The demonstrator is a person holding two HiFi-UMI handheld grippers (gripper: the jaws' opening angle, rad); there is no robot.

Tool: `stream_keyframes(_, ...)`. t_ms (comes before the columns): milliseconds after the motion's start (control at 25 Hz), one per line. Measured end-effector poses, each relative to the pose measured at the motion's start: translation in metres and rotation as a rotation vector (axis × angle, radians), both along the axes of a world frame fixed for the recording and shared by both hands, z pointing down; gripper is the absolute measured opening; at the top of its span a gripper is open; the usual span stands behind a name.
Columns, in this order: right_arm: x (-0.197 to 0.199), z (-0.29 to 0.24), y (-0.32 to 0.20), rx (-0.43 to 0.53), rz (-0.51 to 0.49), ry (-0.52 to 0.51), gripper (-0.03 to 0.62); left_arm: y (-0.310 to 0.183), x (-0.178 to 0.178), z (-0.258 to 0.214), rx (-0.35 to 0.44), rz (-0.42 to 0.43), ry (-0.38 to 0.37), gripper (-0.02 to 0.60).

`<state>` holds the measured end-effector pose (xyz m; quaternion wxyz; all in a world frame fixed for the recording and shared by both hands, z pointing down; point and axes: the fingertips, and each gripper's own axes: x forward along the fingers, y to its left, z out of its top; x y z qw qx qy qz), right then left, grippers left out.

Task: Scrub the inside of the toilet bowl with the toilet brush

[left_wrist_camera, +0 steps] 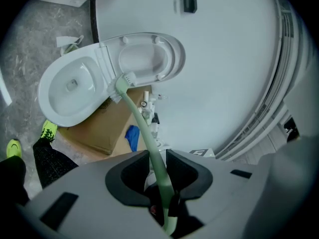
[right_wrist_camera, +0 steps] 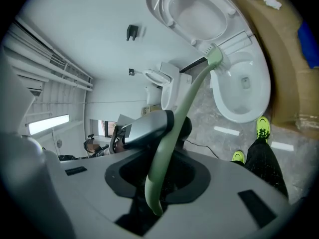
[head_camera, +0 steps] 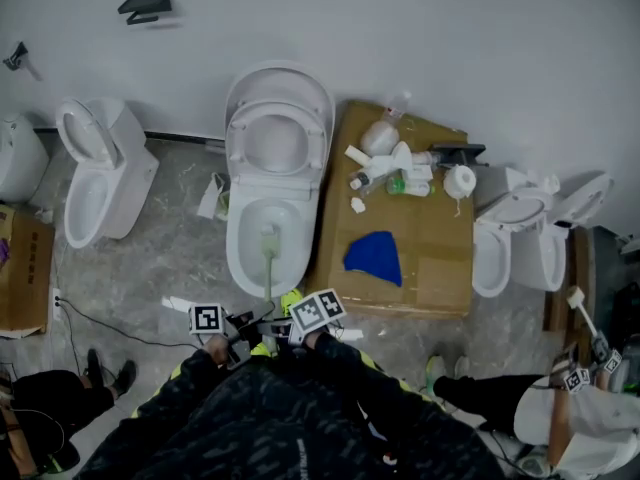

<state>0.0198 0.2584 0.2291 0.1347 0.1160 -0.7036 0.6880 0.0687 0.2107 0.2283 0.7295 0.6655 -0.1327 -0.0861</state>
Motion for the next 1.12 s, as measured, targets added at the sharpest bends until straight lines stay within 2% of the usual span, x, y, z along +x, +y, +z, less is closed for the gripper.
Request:
stream_keyframes(440,0.050,0.041,-0.072,-0.091,-0.068,0.002,0.084,-0.075,0.044,0.046,-0.090,-0.076,-0.039,0.094)
stream_keyframes(600,0.062,0.064,-0.082,-0.125,-0.085,0.019,0.084,-0.088,0.058,0.063,-0.122,-0.105,-0.018,0.094)
stream_keyframes(800,0.067,0.094,-0.098,-0.163,-0.091,0.048,0.084,-0.104,0.064,0.090,-0.165,-0.114,0.013,0.094)
stream_keyframes(1120,0.058,0.156,-0.133,-0.202,-0.094,0.154,0.084,-0.139,0.051,0.152,-0.207,-0.136,0.059,0.095)
